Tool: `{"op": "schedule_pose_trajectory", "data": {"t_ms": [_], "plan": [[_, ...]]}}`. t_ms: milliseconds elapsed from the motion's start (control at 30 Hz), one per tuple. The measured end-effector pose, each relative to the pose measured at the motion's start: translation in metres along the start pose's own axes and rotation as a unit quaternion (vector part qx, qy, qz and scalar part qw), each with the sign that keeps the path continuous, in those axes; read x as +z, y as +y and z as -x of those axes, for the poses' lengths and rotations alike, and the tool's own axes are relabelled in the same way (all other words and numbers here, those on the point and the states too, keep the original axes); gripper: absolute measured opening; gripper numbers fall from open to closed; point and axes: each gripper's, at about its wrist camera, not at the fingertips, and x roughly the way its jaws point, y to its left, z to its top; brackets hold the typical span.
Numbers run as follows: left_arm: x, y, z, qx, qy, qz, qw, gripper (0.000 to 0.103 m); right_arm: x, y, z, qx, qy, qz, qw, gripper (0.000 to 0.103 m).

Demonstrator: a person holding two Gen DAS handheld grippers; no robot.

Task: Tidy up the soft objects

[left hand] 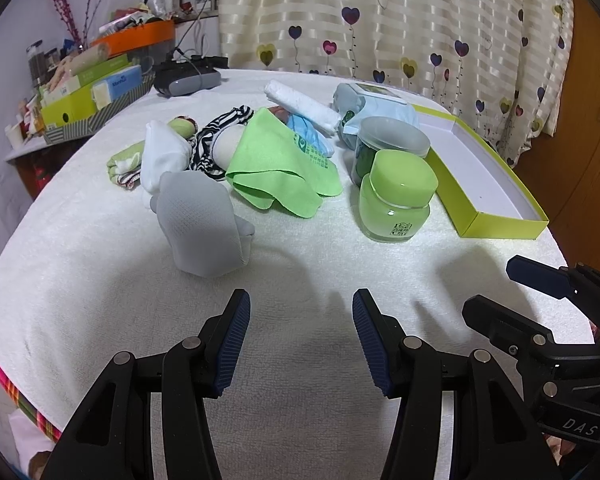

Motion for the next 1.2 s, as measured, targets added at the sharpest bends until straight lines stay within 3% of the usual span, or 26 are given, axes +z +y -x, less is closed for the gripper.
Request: {"op": "schedule_pose_trajectory", "data": {"t_ms": [1200], "plan": [[0.008, 0.017, 0.000, -0.001, 0.001, 0.011, 0.9999, 0.053, 0.008, 0.009, -0.005, 0.004, 0.000, 0.014, 1.000, 0.066]]}}
